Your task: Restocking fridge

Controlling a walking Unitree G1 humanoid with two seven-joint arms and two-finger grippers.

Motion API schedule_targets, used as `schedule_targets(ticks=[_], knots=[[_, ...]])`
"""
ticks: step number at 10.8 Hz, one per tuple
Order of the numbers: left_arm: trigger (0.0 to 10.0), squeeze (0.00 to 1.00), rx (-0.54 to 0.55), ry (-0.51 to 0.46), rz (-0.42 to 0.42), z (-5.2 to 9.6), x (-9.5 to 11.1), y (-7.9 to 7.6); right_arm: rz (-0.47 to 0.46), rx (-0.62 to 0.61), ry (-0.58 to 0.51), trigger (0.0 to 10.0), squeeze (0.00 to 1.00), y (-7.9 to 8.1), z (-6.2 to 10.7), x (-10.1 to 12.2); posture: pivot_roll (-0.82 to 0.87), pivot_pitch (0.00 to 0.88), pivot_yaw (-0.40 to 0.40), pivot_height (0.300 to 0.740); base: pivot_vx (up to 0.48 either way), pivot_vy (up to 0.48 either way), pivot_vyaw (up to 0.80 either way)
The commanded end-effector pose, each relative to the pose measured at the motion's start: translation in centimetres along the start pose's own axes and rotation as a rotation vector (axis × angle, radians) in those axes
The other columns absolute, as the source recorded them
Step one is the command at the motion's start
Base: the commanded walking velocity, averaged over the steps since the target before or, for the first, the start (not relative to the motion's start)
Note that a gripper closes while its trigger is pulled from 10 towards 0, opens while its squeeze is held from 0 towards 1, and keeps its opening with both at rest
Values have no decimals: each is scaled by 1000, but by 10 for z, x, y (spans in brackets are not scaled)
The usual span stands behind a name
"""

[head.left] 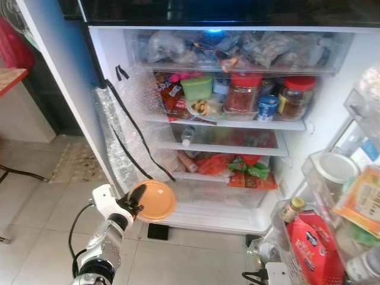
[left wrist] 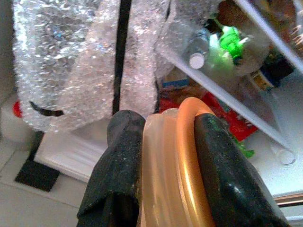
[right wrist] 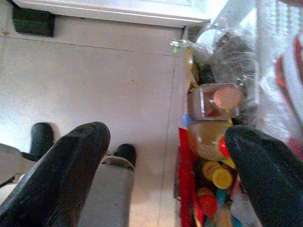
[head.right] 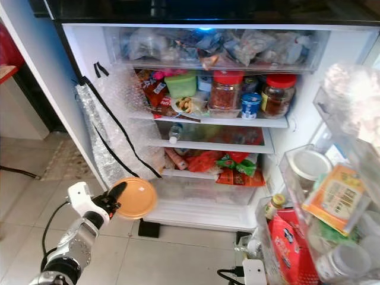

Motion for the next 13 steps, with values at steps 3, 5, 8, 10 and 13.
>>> schedule_targets(ticks=[3,5,8,10,13], knots=[[10000,0,-43,-20,39,0,7,-5,36,-29,0,10000,0,-3,0,1,18,0,16,740,0,0,0],[10000,0,-61,-26,56,0,10,-8,71,-81,-14,10000,0,-10,0,5,20,0,16,740,0,0,0],[10000,0,-83,-23,65,0,12,-11,109,-112,-30,10000,0,-14,0,10,21,0,15,740,0,0,0],[10000,0,-104,-15,83,1,9,-15,113,-111,-40,10000,0,-12,-1,13,22,0,15,740,0,0,0],[10000,0,-122,-20,93,0,12,-19,129,-117,-50,10000,0,-12,-1,16,23,0,15,740,167,0,0]])
Point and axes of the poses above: a point about 5 cm out from each wrist's last joint towards the gripper, its own z axis pointing back from the gripper into the wrist, its own x axis along the axis of the wrist's last joint, y = z × x, the point moved 5 cm from there along -z, pointing out of the wrist towards the gripper, and after that the axes turned 10 degrees about -z, right-handed, at the moved point
